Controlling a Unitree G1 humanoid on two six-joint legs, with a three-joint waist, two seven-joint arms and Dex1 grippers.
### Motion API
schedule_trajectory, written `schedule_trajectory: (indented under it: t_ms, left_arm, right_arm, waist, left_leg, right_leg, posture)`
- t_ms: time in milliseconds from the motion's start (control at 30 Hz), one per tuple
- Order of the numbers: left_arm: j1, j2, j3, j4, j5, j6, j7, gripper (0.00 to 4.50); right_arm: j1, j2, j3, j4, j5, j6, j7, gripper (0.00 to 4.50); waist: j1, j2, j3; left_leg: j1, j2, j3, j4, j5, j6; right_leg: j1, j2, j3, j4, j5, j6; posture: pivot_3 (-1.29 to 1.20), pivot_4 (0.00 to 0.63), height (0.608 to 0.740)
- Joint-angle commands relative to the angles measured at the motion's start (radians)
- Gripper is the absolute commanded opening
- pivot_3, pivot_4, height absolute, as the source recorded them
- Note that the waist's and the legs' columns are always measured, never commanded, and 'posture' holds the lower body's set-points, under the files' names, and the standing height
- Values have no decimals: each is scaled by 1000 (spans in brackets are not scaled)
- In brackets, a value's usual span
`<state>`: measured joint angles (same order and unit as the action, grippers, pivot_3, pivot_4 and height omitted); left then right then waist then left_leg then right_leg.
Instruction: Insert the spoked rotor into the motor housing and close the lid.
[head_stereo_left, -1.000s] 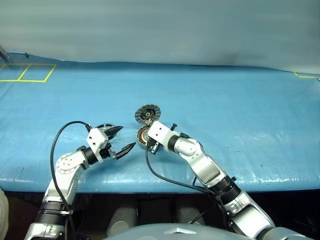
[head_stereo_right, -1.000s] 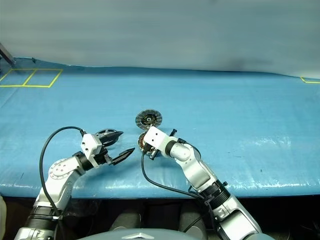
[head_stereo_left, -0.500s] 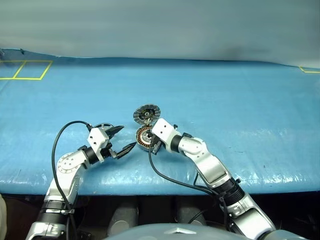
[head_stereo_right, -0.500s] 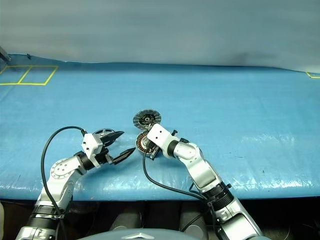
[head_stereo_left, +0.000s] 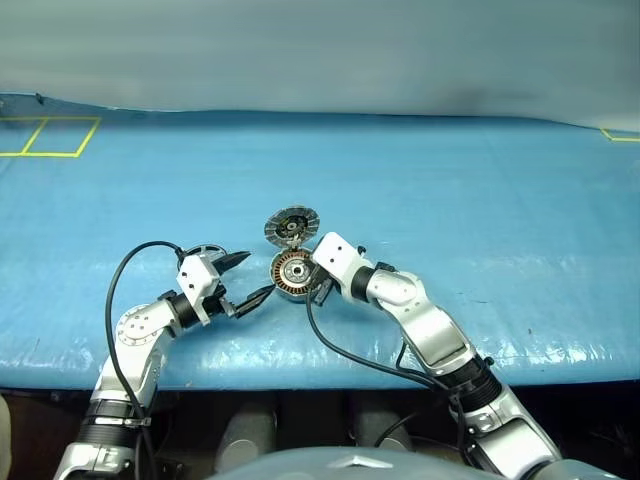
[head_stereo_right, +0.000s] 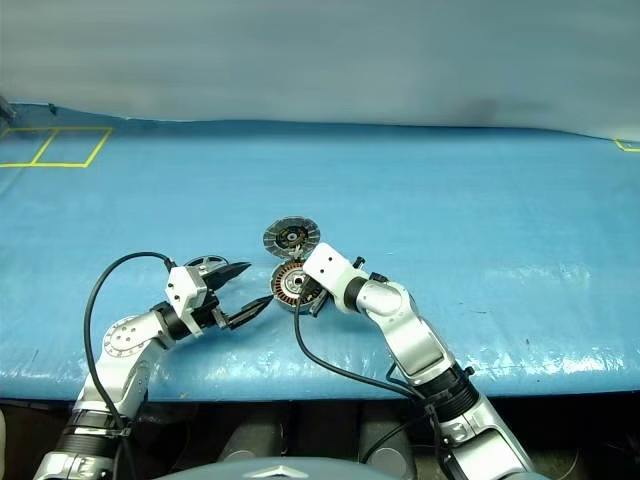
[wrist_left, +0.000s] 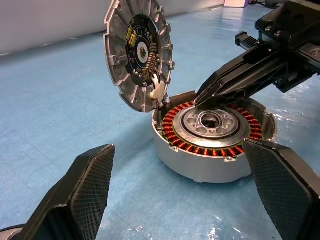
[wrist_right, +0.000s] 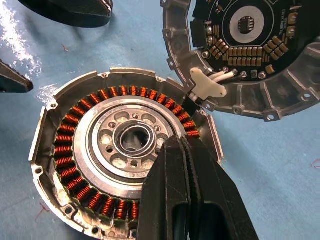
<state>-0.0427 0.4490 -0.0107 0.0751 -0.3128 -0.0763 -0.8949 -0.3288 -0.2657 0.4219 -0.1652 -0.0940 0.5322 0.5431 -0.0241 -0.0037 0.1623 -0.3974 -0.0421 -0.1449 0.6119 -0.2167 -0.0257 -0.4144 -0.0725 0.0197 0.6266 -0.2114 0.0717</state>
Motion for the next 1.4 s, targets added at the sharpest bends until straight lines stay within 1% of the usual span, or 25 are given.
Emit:
schedule_trajectory:
  t_ms: [33, 767, 1400]
  left_arm:
    - [-8, -7, 0, -4, 4, -19, -2, 4456]
    - [-2, -10, 7, -2, 3, -19, 0, 4456]
    - [-4, -16, 5, 3, 9, -23, 7, 4456]
  right_arm:
    - [2, 1, -4, -31, 0, 3, -1, 53]
    - [-11, 24, 30, -91, 3, 13, 8, 53]
    - [-5, 25, 39, 13, -5, 1, 1, 53]
  waist:
    - [-3, 0, 0]
    - [-6, 0, 0]
    - [-12, 0, 0]
  left_leg:
    - [0, 0, 0, 0, 0, 0]
    - [0, 0, 0, 1, 0, 0]
    - [2, 0, 0, 3, 0, 0]
  right_leg:
    - [0, 0, 0, 0, 0, 0]
    - [0, 0, 0, 1, 2, 2]
    - [2, 1, 0, 2, 3, 3]
  posture:
    - [0, 150, 740]
    - [0, 150, 740]
    - [0, 150, 740]
